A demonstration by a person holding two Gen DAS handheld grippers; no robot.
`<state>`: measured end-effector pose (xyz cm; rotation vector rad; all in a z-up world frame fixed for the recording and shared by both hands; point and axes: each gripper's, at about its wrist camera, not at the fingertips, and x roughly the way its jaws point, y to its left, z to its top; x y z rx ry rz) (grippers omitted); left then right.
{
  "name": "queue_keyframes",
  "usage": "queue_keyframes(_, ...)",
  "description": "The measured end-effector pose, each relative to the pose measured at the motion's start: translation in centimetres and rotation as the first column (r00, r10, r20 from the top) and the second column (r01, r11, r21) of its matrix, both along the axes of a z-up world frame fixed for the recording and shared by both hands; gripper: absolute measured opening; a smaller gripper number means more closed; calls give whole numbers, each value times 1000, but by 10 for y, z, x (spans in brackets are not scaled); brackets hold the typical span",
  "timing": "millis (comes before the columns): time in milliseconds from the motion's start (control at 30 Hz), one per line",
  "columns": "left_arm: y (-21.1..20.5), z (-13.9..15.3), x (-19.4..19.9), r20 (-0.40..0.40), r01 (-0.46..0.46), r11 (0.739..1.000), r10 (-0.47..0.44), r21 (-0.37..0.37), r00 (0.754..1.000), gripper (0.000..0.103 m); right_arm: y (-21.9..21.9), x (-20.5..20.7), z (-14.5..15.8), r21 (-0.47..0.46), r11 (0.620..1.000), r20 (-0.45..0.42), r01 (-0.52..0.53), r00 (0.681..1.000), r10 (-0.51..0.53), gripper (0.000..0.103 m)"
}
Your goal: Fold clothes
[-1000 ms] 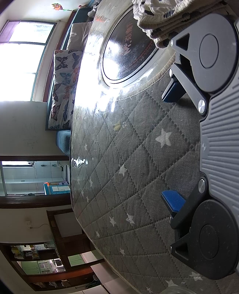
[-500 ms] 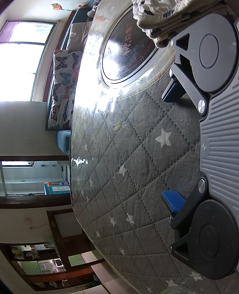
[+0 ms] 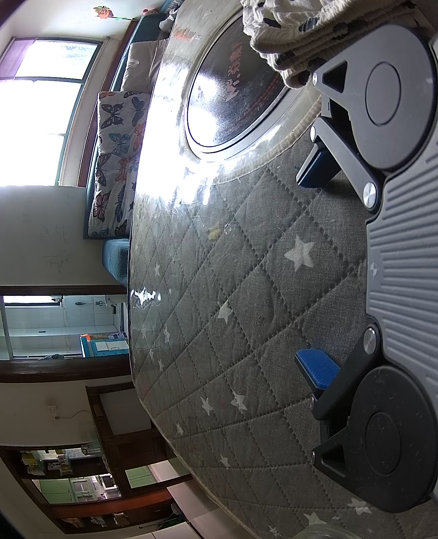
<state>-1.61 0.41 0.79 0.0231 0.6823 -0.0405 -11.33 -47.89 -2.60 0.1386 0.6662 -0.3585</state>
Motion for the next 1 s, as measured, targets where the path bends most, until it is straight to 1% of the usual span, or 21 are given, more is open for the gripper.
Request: queue_keyframes(1000, -4, 0, -1, 0, -1, 1000, 1, -1, 1000, 103, 0, 0, -1, 1, 1000, 1, 0, 1000, 0, 103)
